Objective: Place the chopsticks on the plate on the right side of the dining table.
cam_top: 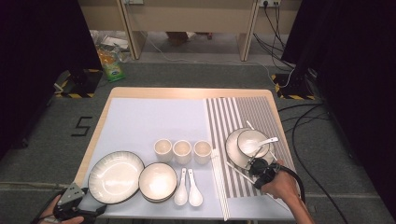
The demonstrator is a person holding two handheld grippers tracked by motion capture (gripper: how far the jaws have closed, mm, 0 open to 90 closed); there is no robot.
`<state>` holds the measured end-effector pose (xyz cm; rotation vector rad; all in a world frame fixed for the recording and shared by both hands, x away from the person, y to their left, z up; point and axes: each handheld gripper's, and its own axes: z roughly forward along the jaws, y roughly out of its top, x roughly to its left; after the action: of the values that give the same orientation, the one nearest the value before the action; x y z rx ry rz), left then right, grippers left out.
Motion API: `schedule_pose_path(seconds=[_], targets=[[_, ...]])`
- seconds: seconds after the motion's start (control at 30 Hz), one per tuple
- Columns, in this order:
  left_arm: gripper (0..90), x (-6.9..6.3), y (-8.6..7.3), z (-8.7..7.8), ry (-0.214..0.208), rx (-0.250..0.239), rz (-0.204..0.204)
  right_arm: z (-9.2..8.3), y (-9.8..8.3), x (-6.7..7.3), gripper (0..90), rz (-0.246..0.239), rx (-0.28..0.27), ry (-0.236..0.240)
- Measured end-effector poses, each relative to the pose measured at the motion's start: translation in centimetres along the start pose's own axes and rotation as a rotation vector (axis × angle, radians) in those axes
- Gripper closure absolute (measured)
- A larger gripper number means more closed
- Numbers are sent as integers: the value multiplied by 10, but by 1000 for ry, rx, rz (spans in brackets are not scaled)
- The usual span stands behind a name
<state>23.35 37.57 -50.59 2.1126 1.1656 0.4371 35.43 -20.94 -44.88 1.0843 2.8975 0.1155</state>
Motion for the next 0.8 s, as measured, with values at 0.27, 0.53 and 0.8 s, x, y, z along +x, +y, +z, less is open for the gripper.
schedule_pose_path(seconds=[0.27, 0.53, 0.8], targets=[[0, -1, 1, 0, -6, 9, -9, 1, 7, 0, 817, -11, 11, 8], [0, 0, 0, 0, 3, 0, 1, 2, 14, 1, 847, -30, 27, -2], [0, 0, 1, 0, -8, 10, -8, -5, 13, 3, 848, -54, 3, -2]])
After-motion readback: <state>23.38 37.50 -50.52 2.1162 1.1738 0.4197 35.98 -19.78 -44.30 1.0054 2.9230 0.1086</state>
